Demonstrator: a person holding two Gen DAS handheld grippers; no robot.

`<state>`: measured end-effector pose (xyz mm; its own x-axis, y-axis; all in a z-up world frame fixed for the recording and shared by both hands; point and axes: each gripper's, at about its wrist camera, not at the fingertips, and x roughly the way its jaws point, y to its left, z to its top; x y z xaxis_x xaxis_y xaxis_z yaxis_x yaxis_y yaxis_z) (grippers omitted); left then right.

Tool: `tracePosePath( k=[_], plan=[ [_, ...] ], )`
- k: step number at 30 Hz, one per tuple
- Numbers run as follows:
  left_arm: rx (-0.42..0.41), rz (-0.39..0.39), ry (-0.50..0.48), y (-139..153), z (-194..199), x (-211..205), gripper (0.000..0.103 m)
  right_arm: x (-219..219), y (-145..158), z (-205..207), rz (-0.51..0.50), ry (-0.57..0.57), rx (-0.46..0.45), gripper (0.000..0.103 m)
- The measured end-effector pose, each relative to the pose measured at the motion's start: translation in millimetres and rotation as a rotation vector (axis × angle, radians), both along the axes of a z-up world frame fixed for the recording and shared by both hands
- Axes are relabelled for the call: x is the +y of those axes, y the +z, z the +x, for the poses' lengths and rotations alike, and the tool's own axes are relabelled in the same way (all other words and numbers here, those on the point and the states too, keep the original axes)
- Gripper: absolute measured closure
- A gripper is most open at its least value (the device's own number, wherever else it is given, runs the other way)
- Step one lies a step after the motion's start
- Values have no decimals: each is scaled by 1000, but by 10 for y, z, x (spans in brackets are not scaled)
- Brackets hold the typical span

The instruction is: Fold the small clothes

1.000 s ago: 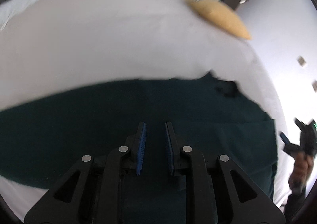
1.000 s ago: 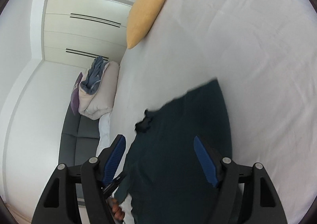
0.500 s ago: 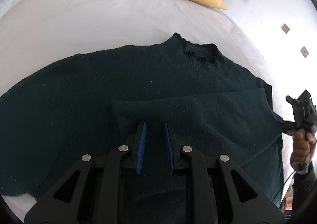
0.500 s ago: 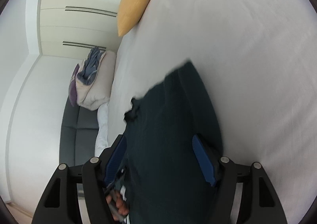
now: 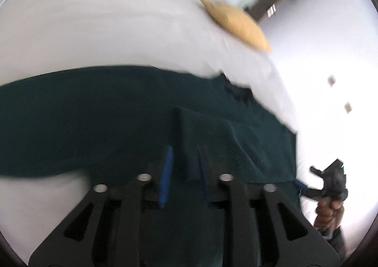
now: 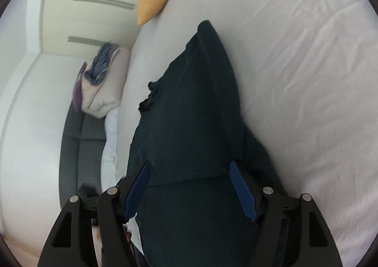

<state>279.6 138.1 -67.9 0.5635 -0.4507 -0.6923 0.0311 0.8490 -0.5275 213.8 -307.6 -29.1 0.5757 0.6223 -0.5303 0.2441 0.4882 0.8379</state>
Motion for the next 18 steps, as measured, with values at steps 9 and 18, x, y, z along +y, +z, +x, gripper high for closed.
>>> tracePosePath(
  k=[9, 18],
  plan=[
    [-40, -444, 634, -295, -1386, 2486, 13, 844, 568, -539, 60, 63, -201, 26],
    [-66, -732, 847, -638, -1787, 3344, 15, 1546, 607, -563, 67, 135, -166, 26]
  ],
)
